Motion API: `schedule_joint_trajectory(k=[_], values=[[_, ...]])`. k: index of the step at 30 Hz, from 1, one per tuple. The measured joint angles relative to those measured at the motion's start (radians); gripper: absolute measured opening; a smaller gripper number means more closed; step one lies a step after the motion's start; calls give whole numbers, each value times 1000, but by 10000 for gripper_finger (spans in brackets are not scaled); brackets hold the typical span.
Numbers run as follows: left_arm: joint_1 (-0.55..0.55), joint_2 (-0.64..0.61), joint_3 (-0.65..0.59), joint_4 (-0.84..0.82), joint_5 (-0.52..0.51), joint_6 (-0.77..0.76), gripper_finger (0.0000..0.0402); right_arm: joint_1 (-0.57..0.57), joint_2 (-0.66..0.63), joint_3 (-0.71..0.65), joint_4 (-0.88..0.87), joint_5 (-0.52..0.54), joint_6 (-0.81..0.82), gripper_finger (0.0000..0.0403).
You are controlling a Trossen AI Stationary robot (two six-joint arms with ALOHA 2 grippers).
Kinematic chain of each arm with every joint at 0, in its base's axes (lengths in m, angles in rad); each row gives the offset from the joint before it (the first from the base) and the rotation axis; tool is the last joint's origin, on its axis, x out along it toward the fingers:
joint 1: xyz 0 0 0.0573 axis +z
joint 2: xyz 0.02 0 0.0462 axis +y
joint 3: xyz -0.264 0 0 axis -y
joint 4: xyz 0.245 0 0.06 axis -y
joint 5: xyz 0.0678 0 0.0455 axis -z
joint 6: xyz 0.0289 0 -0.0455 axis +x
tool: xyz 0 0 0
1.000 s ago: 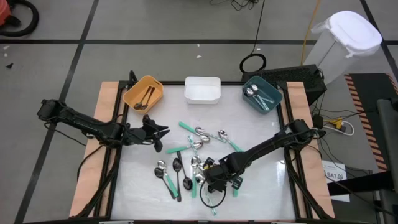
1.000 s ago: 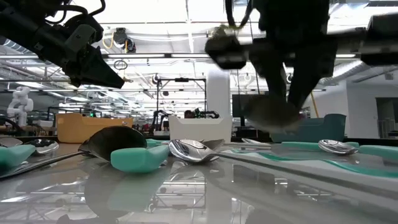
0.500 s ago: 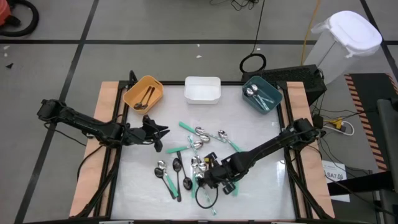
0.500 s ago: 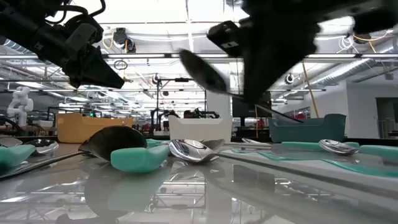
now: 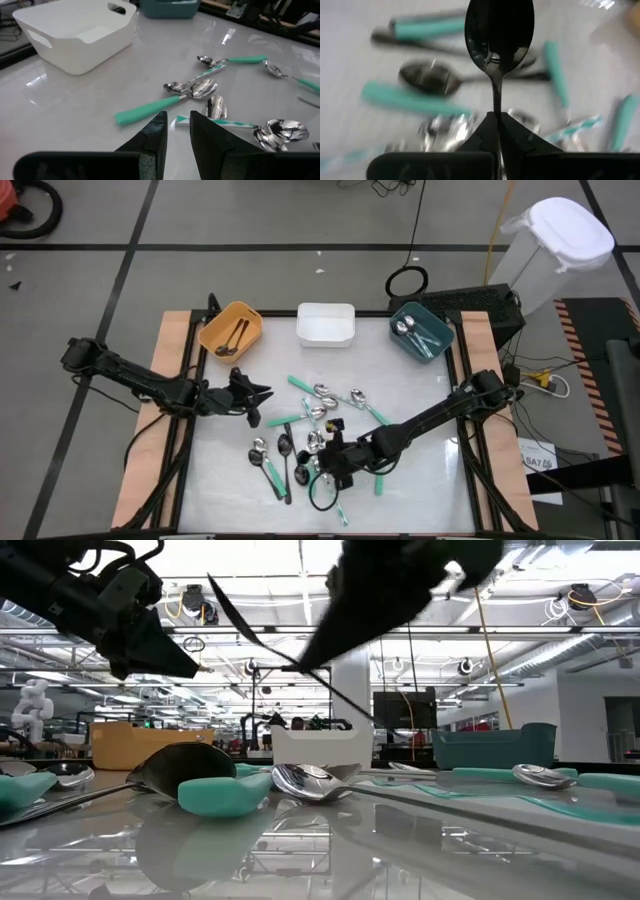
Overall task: Sort silverware by color (type)
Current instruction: Put the black spoon into the orange bin
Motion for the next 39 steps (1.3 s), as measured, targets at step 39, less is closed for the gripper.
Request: schedule_joint_trajectory(k=[39], values=[[-104,272,0,432,24,281,107,-119,46,-42,711,436,-46,3]])
